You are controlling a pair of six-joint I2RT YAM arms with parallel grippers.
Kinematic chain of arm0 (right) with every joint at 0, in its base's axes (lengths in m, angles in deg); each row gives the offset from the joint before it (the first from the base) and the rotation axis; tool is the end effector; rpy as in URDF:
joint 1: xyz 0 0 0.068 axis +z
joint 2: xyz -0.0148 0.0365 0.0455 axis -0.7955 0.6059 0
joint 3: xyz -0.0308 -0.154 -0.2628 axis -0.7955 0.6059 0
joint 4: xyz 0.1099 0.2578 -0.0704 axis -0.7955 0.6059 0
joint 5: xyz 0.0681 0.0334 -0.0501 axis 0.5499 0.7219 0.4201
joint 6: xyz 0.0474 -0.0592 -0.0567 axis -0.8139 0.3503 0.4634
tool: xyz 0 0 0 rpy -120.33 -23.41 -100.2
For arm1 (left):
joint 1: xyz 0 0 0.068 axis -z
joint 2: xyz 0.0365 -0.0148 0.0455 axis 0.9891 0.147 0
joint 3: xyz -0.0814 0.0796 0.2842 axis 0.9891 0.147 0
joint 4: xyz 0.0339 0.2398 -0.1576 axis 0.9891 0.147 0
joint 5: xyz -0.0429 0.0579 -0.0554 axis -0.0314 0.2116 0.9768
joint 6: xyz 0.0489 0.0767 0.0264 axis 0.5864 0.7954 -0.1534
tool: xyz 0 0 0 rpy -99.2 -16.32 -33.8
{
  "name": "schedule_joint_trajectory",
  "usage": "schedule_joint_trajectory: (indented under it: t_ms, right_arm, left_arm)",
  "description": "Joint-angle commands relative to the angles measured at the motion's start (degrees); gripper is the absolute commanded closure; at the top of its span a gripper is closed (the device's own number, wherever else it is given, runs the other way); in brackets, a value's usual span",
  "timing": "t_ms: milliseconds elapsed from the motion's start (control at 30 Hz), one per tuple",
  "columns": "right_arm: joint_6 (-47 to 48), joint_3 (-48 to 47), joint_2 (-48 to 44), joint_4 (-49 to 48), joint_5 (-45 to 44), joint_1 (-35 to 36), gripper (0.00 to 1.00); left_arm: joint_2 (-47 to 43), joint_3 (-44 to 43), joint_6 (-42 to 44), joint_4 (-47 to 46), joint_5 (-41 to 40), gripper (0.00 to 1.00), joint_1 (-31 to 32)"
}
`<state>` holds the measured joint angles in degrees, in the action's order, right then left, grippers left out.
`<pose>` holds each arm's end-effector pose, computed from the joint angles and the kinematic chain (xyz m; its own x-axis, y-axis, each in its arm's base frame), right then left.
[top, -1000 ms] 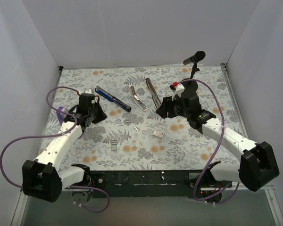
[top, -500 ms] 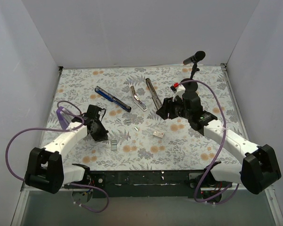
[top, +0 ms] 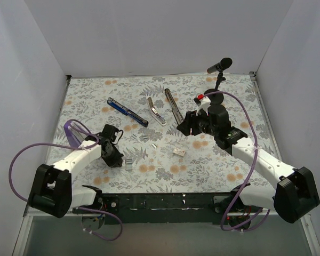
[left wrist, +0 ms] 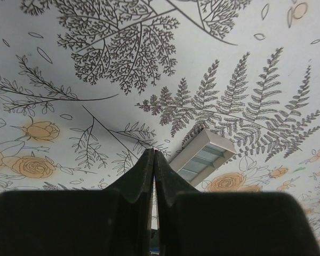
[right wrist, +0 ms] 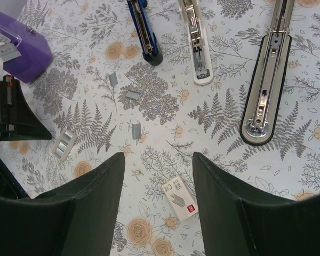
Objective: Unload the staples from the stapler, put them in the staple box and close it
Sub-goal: Adjust the staple box at the center of the board.
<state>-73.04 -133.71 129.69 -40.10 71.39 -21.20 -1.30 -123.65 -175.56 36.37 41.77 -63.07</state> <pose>0.2729 0.1883 0.2822 -0.5015 0.0490 -0.8638 -0.5491 0.7535 0.3615 0.2054 -0.0649 0.1389 -0.2533 -0.9669 -0.0299 -0.9480 0.2542 -0.1916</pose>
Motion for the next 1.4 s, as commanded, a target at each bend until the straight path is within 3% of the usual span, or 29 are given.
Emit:
schedule_joint_trajectory:
  t_ms: [0,433,600,800,933,1000,1033,1100,1133,1167,1267,1367]
  right_arm:
    - [-0.5,1.0,-2.1,-3.0,0.6,0.0,0.39]
    - [0.4,0.5,-3.5,-1.5,-0.8,0.0,0.38]
    - [1.3,0.7,-3.9,-1.6,0.0,0.0,0.36]
    - [2.2,-0.5,-3.8,-0.2,-0.7,0.4,0.36]
    - [3.5,-2.1,-1.1,0.0,-1.3,2.8,0.38]
    - [4.3,-4.8,2.4,1.3,-3.2,5.8,0.38]
    - [4.7,-6.1,3.7,1.7,-4.3,6.9,0.38]
    - [6.6,-9.9,7.9,3.9,-5.3,9.6,0.37]
    - [7.3,-11.1,9.3,4.1,-5.3,10.5,0.37]
    - [7.9,-12.3,10.9,4.7,-6.1,11.7,0.37]
    - [7.8,-18.3,17.5,8.4,-8.0,13.9,0.37]
    - [8.1,-22.8,24.2,11.5,-8.6,15.5,0.42]
  left_arm:
    - [1.2,1.0,-3.2,-1.5,1.6,1.0,2.2]
    - [-0.2,3.1,-12.8,-3.0,2.3,1.0,11.7]
    - [0.8,2.4,-16.3,-8.1,4.1,1.0,15.6]
    - [-0.9,-5.5,-12.2,-2.8,-5.7,1.0,16.5]
    - [0.0,-16.1,-0.9,0.6,-14.9,1.0,16.3]
    - [2.5,-20.4,5.9,1.8,-22.6,0.93,14.7]
    - [3.4,-22.2,8.1,1.8,-24.4,0.82,13.6]
    - [5.0,-25.6,15.6,-0.4,-25.1,0.71,7.7]
    - [5.4,-26.2,17.5,-3.4,-21.7,0.63,5.0]
    - [5.6,-27.7,19.2,-4.4,-19.1,0.36,-0.3]
    - [6.1,-29.1,22.6,-8.2,-14.4,0.06,-5.3]
    - [5.9,-29.3,23.3,-11.4,-7.7,0.02,-5.4]
